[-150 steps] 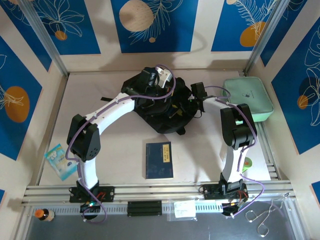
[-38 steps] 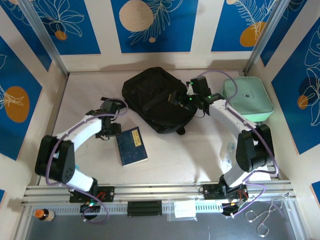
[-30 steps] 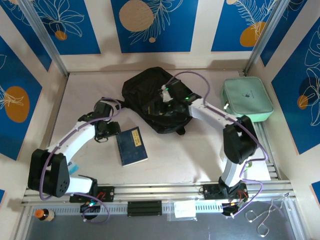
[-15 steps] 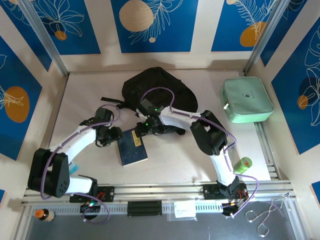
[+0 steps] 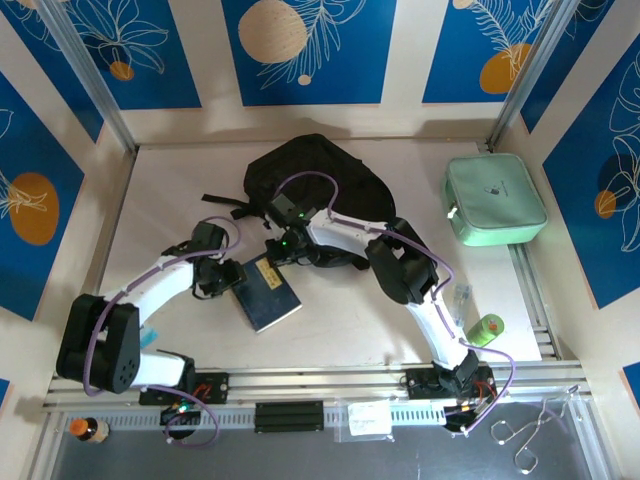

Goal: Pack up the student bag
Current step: Pick up the book from the middle-right of the table.

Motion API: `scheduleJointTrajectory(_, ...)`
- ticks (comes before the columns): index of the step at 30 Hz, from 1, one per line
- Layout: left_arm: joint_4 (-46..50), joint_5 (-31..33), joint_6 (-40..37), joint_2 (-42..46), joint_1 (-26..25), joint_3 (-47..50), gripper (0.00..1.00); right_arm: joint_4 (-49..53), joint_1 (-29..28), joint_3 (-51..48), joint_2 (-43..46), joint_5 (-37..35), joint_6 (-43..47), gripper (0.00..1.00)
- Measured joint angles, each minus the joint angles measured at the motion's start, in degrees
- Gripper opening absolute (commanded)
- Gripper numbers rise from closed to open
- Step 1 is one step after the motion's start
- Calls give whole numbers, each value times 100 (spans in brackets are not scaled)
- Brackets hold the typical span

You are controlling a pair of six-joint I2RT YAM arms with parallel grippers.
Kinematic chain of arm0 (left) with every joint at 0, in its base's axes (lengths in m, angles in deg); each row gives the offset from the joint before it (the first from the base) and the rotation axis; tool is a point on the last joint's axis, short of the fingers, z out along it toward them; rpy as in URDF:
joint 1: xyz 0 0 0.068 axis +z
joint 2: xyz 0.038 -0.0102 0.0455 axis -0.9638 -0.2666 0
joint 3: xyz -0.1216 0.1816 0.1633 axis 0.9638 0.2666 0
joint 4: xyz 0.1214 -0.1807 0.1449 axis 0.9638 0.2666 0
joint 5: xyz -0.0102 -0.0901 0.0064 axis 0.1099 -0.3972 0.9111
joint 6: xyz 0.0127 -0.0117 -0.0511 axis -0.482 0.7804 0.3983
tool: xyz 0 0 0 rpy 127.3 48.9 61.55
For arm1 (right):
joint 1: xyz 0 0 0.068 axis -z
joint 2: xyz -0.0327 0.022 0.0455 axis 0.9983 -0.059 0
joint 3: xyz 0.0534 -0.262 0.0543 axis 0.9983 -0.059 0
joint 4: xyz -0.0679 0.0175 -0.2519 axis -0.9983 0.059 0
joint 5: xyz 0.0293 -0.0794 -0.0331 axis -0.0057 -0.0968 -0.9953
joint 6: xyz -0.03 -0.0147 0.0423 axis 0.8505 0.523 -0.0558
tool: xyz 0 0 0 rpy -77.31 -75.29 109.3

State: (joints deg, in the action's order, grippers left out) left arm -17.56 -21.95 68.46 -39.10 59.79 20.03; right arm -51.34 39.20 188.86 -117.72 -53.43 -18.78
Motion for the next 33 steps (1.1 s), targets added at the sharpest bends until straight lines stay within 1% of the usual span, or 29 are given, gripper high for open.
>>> scheduleJointTrajectory(6, -286, -216, 236, 0, 0, 219, 43, -61, 96, 240, -179, 74, -337, 11)
scheduleJointTrajectory(12, -514, -323, 564, 13, 2, 474, 45, -111, 153, 238, -188, 118, -483, 12)
scheduleJointTrajectory(21, -807, -520, 798, 35, 7, 538, 36, -129, 195, 234, -190, 151, -538, 11)
scheduleJointTrajectory(23, -844, -647, 800, 57, 11, 535, 35, -140, 223, 234, -190, 151, -535, 11)
scheduleJointTrajectory(25, -852, -774, 778, 160, 11, 533, 35, -146, 238, 229, -190, 146, -538, 11)
scheduleJointTrajectory(30, -876, -1027, 785, 761, 11, 439, 35, -212, 317, 201, -190, 109, -555, 10)
scheduleJointTrajectory(33, -1213, -1233, 879, 997, 11, 428, 35, -245, 330, 181, -190, 107, -557, 11)
